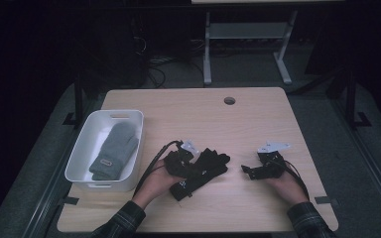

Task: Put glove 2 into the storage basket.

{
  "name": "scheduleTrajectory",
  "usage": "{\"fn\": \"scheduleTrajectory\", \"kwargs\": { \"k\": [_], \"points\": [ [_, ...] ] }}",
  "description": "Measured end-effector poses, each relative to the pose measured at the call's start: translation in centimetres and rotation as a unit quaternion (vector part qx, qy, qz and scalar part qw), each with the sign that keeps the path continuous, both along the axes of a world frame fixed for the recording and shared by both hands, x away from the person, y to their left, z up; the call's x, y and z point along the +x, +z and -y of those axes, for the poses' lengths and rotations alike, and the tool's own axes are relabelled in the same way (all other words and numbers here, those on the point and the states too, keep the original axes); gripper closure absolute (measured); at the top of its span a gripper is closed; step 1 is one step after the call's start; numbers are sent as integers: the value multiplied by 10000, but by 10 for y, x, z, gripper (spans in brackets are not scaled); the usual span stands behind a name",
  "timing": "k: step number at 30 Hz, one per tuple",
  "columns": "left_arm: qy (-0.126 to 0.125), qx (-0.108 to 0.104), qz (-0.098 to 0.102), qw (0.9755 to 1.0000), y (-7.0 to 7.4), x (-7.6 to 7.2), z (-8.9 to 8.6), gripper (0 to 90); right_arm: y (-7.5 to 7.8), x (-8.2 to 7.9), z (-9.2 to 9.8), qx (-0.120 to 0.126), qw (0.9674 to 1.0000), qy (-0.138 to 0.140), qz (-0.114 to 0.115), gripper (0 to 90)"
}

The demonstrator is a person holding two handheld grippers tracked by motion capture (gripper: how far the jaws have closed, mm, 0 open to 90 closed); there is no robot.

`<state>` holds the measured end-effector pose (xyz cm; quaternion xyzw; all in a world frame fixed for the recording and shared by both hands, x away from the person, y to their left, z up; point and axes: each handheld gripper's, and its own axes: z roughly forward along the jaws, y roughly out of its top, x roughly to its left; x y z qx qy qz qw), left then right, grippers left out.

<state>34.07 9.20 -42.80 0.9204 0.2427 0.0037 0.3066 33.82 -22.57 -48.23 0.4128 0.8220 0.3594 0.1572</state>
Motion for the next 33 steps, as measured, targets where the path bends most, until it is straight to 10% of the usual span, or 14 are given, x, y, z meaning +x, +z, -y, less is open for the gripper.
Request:
{"fn": "scheduleTrajectory", "kwargs": {
  "k": [18, 33],
  "points": [
    [444, -216, 216, 9985, 65, 7, -40, 694, 0, 0, 0, 6, 10000, -6, -4, 130],
    [1211, -387, 412, 9910, 106, 19, -108, 693, 0, 0, 0, 3, 10000, -2, 1, 130]
  ]
}}
